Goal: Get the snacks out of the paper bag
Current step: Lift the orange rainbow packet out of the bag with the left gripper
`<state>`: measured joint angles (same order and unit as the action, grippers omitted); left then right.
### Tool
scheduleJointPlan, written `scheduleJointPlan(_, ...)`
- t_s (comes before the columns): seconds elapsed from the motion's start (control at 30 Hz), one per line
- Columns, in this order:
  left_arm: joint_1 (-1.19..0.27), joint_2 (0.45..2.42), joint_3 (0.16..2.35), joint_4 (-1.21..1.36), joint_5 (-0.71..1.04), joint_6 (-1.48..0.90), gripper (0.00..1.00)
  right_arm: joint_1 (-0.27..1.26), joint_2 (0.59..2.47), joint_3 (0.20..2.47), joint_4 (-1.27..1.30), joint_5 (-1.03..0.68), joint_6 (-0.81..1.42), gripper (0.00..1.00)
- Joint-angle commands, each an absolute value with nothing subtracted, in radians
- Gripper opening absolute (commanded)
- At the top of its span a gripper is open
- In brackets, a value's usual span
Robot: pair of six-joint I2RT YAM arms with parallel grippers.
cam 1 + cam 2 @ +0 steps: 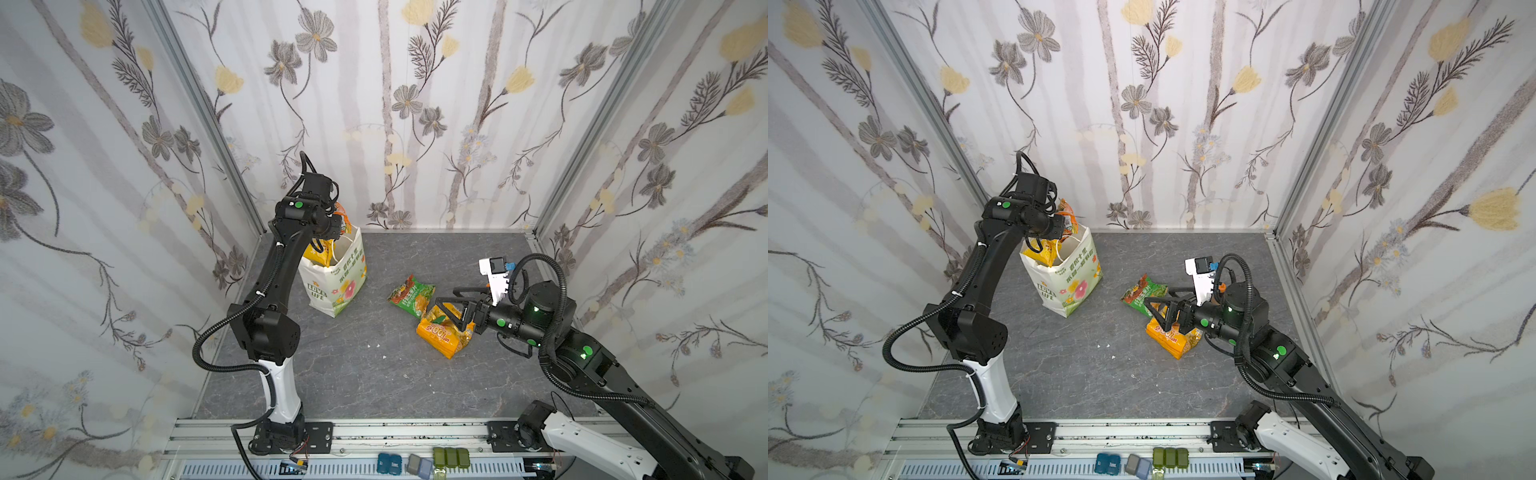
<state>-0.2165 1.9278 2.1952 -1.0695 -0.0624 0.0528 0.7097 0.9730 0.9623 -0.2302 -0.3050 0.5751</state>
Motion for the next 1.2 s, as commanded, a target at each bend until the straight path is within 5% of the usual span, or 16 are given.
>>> scheduleJointPlan(0.0,-0.217,1.905,2.207,-1.044,-0.065,0.068,0.00,0.712,0.981,0.971,-0.222,-0.312,0.581,0.99)
scheduleJointPlan(0.67,-0.256,1.738,2.223,-0.916,-0.079,0.127,0.00,0.712,1.006,1.003,-0.220,-0.282,0.581,0.99)
scheduleJointPlan(1.17,-0.541,1.492,1.984,-0.768,0.015,0.120,0.00,0.709,1.021,1.112,-0.114,-0.193,0.594,1.00)
